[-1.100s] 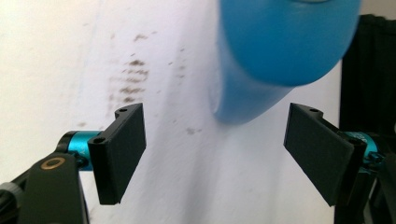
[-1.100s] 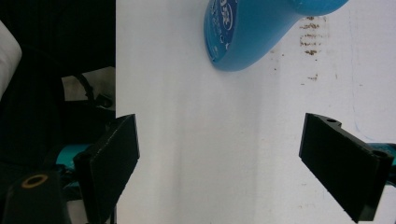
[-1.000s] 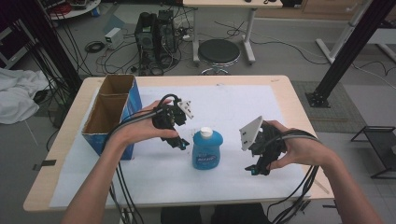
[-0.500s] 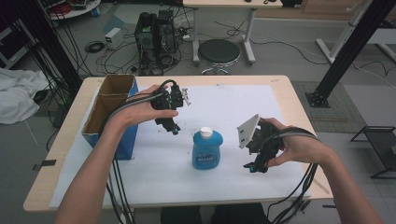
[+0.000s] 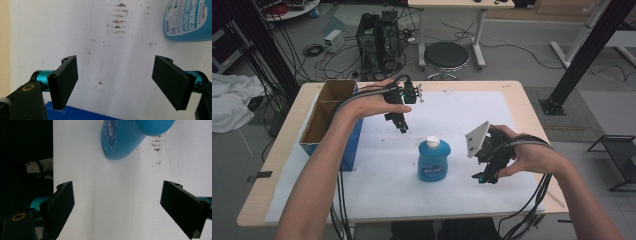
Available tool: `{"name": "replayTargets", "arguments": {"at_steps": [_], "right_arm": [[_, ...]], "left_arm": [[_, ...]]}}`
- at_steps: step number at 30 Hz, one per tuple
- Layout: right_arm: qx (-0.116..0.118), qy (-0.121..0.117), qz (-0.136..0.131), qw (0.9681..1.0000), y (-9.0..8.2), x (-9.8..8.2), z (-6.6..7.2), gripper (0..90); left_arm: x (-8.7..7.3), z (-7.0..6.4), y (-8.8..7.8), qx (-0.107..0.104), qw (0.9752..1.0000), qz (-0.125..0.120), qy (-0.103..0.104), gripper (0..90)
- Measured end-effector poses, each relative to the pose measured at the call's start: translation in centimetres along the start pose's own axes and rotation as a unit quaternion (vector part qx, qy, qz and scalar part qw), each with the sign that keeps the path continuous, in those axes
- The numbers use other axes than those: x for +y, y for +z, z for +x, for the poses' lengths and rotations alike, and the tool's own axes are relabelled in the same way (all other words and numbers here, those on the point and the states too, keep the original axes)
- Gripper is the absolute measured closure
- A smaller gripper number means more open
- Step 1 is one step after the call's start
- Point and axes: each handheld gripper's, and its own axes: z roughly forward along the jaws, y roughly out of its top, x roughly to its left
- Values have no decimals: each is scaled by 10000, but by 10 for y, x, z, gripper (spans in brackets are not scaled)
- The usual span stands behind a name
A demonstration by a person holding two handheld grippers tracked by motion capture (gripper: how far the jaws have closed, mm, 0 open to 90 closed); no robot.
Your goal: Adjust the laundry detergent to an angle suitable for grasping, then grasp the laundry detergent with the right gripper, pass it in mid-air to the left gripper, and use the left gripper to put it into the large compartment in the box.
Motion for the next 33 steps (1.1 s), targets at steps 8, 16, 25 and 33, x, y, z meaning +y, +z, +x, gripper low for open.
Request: {"name": "replayTargets", "arguments": {"at_steps": [8, 16, 25, 33], "right_arm": [[29, -30, -14, 10000, 0, 2, -3, 114], [22, 52, -51, 10000, 1, 1, -11, 113], [74, 199, -209, 9996, 8, 1, -24, 113], [34, 374, -496, 9981, 20, -1, -35, 113]], "left_arm": [[-3, -1, -4, -28, 9999, -65, -94, 211], [-5, 2, -3, -85, 9999, -21, -120, 211], [-4, 5, -1, -95, 9999, -35, -94, 211], [0, 3, -1, -44, 9999, -112, -56, 211]]}}
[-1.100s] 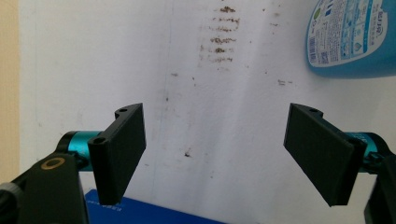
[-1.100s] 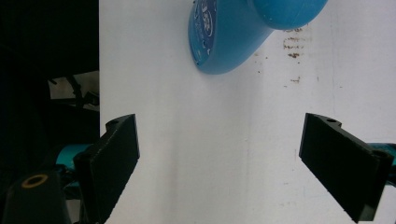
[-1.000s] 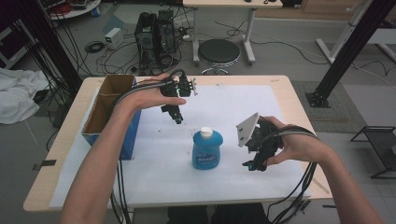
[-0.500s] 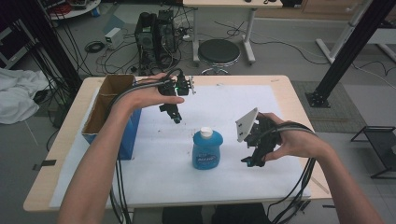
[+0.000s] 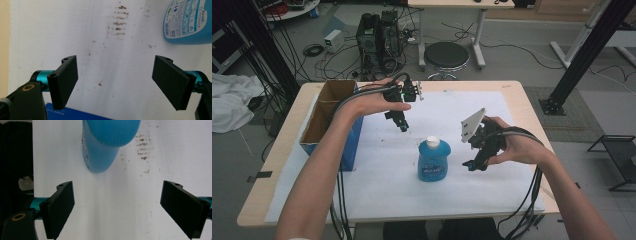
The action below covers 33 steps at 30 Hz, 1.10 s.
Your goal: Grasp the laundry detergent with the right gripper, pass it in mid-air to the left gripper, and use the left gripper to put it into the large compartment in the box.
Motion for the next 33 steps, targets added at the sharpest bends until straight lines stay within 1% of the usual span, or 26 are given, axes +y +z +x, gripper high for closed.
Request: {"name": "replayTargets", "arguments": {"at_steps": [3, 4, 5, 8, 9, 12, 13, 14, 15, 16, 18, 19, 22, 23, 25, 26, 27, 28, 31, 33], "right_arm": [[31, 43, -50, 10000, 5, 0, -2, 113], [51, 68, -65, 9999, 7, 0, -2, 113], [69, 50, -93, 9999, 9, 0, -2, 114], [53, 95, -185, 9998, 13, 1, -1, 113], [41, 141, -238, 9996, 15, 1, -2, 113], [76, 236, -380, 9990, 20, 0, -2, 113], [99, 325, -372, 9987, 21, -1, -1, 113], [109, 335, -416, 9985, 23, -1, 0, 113], [109, 334, -436, 9984, 25, -2, 0, 113], [90, 345, -469, 9983, 27, -2, 1, 113], [65, 349, -546, 9979, 31, -2, 3, 113], [104, 438, -521, 9976, 32, -2, 5, 113], [78, 430, -510, 9977, 37, -1, 6, 113], [90, 460, -514, 9976, 38, -1, 6, 113], [93, 422, -536, 9976, 41, -1, 6, 113], [100, 439, -535, 9976, 41, -1, 7, 113], [116, 455, -552, 9974, 42, -2, 7, 113], [126, 473, -590, 9971, 43, -2, 7, 113], [161, 560, -668, 9961, 44, -3, 8, 113], [156, 541, -724, 9958, 48, -3, 8, 113]], "left_arm": [[1, -2, -1, 4, 10000, 1, 21, 211], [1, -2, -1, -40, 10000, -7, 1, 211], [1, -2, -2, 22, 10000, -16, 44, 211], [1, -4, -4, -26, 10000, 6, 17, 211], [1, -5, -4, 15, 10000, -6, 54, 211], [1, -7, -4, -35, 10000, -31, 27, 211], [2, -7, -6, -21, 10000, -6, 62, 211], [1, -8, -5, -29, 10000, -32, 27, 211], [2, -8, -5, -10, 10000, -46, 85, 211], [2, -9, -6, -16, 10000, -11, 75, 211], [3, -9, -4, -1, 9999, -60, 92, 210], [3, -10, -4, -21, 10000, -44, 78, 211], [4, -10, -3, -25, 10000, -41, 82, 210], [4, -10, -3, -23, 10000, -44, 81, 211], [4, -10, -3, -27, 9999, -37, 95, 211], [4, -10, -2, -27, 9999, -44, 96, 211], [4, -11, -2, -50, 10000, -40, 69, 211], [4, -11, -2, -18, 9999, -49, 102, 211], [3, -11, 0, -42, 9999, -61, 82, 211], [3, -11, 2, -63, 9999, -50, 75, 211]]}}
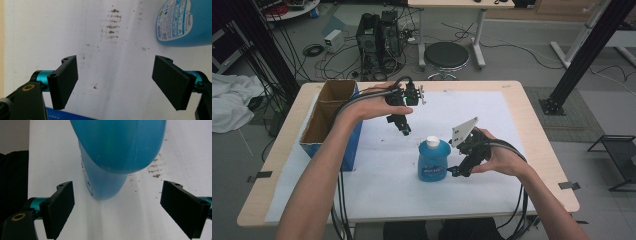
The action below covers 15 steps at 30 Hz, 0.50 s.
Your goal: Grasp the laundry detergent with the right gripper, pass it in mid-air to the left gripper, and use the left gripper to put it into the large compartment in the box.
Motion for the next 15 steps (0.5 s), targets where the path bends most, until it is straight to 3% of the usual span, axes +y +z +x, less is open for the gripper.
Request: {"name": "replayTargets", "arguments": {"at_steps": [6, 8, 11, 14, 15], "right_arm": [[83, -30, -254, 9996, 8, -1, -1, 113], [182, 115, -247, 9995, 9, 0, 2, 113], [196, -15, -449, 9988, 12, 2, 1, 113], [289, 82, -566, 9979, 15, 4, 3, 113], [312, 17, -634, 9975, 17, 5, 2, 113]], "left_arm": [[0, 1, 0, -37, 10000, -38, -21, 211], [0, 2, -1, -20, 10000, -47, -14, 211], [-1, 2, 0, -22, 10000, -58, -25, 211], [-1, 1, -1, -7, 10000, -73, -36, 211], [0, 1, -1, 2, 10000, -68, -26, 211]]}}
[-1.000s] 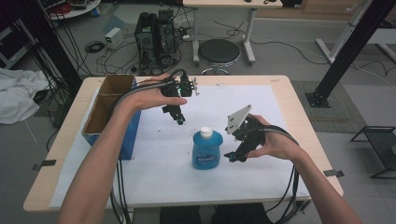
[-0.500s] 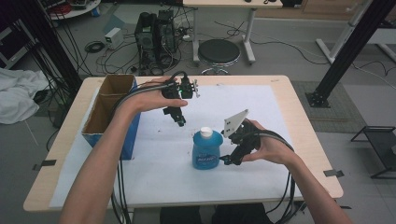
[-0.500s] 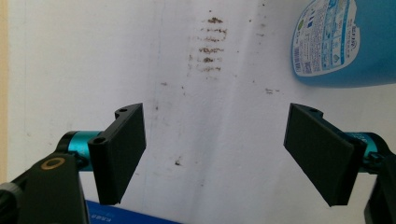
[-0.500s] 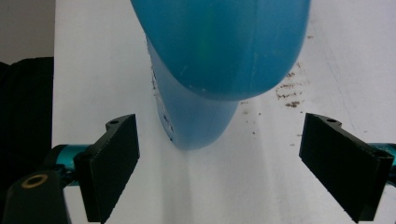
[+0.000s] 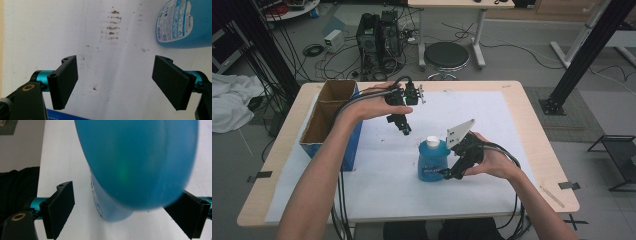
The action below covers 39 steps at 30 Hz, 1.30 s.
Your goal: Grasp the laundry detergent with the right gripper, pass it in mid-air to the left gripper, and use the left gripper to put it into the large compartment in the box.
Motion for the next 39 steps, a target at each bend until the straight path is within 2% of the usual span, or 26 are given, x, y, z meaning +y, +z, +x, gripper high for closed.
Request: {"name": "replayTargets", "arguments": {"at_steps": [4, 7, 9, 10, 14, 21, 22, 24, 32, 34, 38, 39], "right_arm": [[35, 24, -63, 10000, 5, -1, -2, 113], [63, 191, -186, 9996, 5, -2, -2, 113], [98, 84, -299, 9995, 6, -3, -5, 113], [137, 146, -297, 9994, 5, -4, -5, 114], [215, 58, -433, 9988, 8, -4, -7, 114], [234, 15, -340, 9991, 10, -3, -7, 145], [221, 76, -305, 9993, 11, -3, -6, 146], [227, 35, -319, 9992, 11, -4, -7, 193], [218, 109, -354, 9991, 11, -4, -10, 199], [230, 109, -397, 9989, 10, -4, -11, 255], [281, 50, -433, 9987, 10, -3, -11, 254], [302, 132, -402, 9986, 11, -3, -9, 254]], "left_arm": [[1, -1, 0, -9, 10000, -18, 3, 210], [1, -1, 0, -1, 10000, -15, 13, 211], [2, -1, 0, 6, 10000, -16, 11, 211], [2, -1, 0, 2, 10000, 0, 16, 211], [1, 0, 0, -6, 10000, -6, -5, 211], [-1, 0, -1, -10, 10000, -10, -39, 211], [-1, 0, -1, 1, 10000, -7, -40, 211], [-1, 0, -1, -1, 10000, 2, -33, 211], [-1, 0, 0, -6, 10000, -11, -22, 210], [-1, 0, 0, 4, 10000, -13, -18, 210], [-1, 0, 0, 13, 10000, 0, -10, 211], [-1, 0, 0, 16, 10000, 7, -3, 211]]}}
